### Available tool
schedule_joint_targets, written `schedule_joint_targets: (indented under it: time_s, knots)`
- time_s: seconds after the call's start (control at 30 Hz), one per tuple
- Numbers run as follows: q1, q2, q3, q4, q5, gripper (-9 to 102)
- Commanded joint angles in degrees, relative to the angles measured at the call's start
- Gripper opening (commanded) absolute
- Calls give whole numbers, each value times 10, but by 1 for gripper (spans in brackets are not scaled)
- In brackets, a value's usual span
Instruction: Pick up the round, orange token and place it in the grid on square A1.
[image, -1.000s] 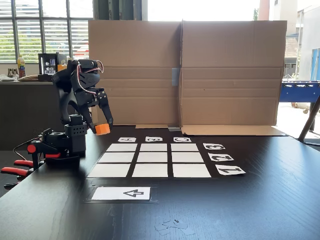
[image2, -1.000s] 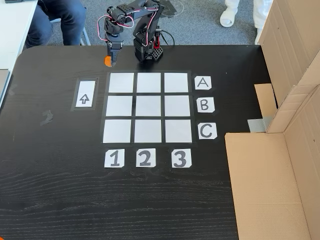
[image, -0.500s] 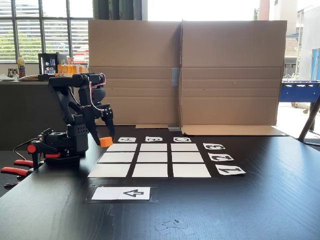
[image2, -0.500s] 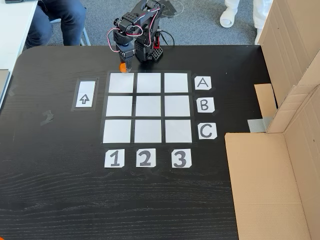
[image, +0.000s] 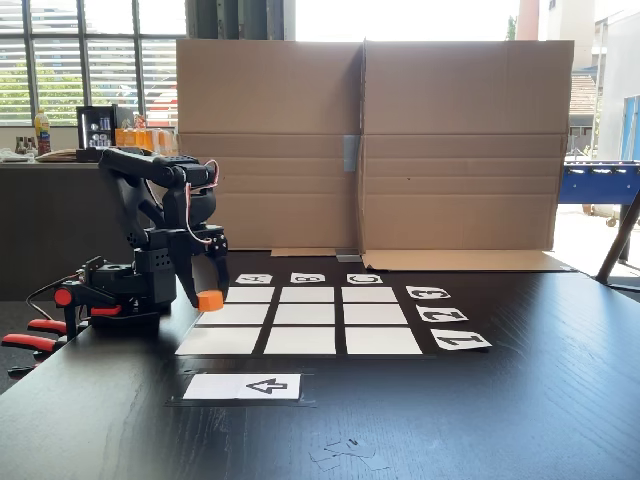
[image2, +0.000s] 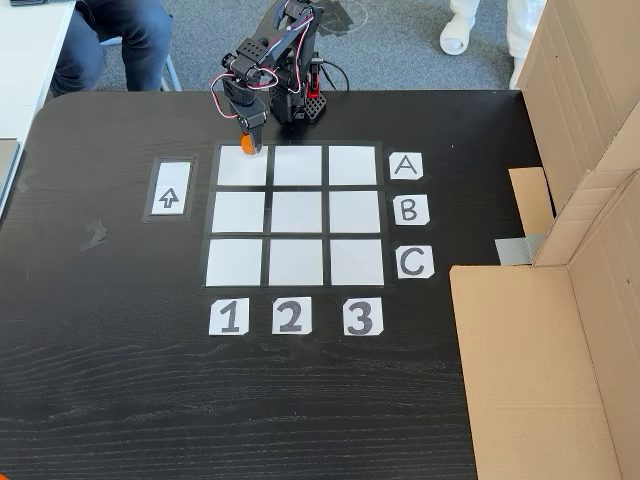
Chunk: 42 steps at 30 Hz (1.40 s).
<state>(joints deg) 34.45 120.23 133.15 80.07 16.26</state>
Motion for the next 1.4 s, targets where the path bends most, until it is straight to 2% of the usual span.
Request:
schedule_joint_targets:
  time_s: [0.0,0.57,1.37]
  knots:
    - [15,-18,-8,-22,3,5]
    - [24,-106,-14,-99,3,5]
    - [31,-171,-40,-139,3,6]
